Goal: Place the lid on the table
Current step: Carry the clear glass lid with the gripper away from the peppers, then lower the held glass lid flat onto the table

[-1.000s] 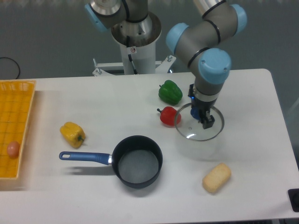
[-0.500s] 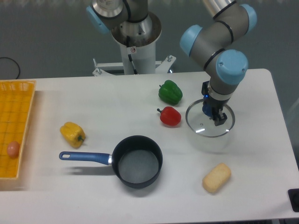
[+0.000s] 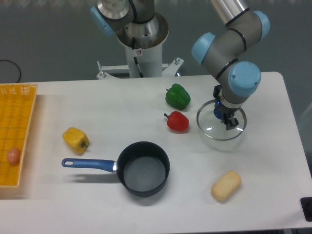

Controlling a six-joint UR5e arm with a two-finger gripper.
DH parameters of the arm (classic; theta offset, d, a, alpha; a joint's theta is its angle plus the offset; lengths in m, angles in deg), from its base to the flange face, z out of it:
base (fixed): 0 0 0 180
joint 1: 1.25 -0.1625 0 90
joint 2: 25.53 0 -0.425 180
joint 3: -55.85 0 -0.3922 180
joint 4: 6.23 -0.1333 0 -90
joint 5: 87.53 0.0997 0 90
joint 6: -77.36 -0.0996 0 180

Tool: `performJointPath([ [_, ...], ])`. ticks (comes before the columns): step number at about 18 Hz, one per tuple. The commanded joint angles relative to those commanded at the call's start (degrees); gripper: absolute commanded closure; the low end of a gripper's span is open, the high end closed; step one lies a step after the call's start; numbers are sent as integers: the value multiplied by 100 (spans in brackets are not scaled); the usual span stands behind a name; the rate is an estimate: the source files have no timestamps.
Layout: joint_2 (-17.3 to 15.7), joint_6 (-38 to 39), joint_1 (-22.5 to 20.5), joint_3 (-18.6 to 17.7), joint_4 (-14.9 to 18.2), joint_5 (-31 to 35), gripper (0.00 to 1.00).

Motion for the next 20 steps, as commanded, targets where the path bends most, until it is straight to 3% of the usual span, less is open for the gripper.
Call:
performJointPath([
  [20, 237, 53, 26, -123, -79, -88, 35],
])
